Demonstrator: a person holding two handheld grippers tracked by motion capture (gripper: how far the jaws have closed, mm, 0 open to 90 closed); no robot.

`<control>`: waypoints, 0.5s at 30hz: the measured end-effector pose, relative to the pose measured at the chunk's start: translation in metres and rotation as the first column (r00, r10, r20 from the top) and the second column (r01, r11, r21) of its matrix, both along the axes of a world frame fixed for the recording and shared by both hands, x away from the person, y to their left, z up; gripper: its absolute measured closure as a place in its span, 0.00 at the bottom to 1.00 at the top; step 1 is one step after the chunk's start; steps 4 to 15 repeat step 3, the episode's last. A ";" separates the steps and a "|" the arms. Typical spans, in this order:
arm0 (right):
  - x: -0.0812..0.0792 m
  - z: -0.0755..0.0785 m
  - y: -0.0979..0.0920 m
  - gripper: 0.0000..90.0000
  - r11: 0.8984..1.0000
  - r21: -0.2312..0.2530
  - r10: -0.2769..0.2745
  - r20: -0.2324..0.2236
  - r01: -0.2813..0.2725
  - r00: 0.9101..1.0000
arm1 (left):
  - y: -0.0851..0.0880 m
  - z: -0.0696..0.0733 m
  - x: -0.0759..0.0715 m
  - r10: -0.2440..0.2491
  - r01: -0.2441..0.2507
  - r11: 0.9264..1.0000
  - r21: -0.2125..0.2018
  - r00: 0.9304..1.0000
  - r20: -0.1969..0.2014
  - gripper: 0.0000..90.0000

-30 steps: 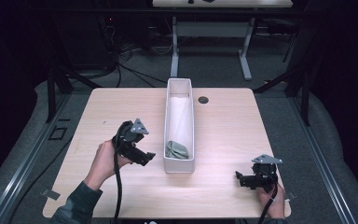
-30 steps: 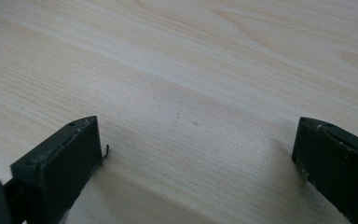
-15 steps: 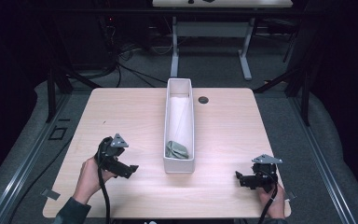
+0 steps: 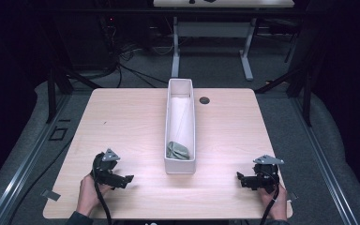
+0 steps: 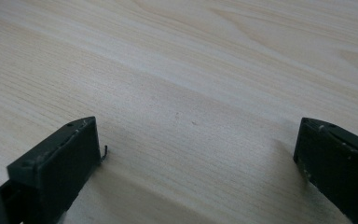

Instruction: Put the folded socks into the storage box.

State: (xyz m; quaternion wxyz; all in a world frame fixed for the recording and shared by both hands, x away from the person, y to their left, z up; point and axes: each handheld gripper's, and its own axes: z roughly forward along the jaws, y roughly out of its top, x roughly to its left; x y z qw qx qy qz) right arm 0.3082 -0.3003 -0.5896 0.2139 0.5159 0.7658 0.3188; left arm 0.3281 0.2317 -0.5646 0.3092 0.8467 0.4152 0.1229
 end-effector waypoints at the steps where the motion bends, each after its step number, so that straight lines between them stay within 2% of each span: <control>1: 0.000 0.000 0.000 0.00 1.000 0.001 0.002 -0.001 -0.002 1.000 | 0.001 -0.002 0.000 0.002 -0.002 1.000 -0.002 1.000 -0.002 0.00; 3: 0.001 0.000 0.000 0.00 1.000 0.003 0.003 -0.001 -0.003 1.000 | 0.001 -0.007 -0.001 0.012 -0.012 1.000 -0.012 1.000 -0.003 0.00; 15: 0.001 0.000 0.000 0.00 1.000 0.003 0.003 -0.001 -0.003 1.000 | 0.001 -0.007 -0.001 0.012 -0.012 1.000 -0.012 1.000 -0.003 0.00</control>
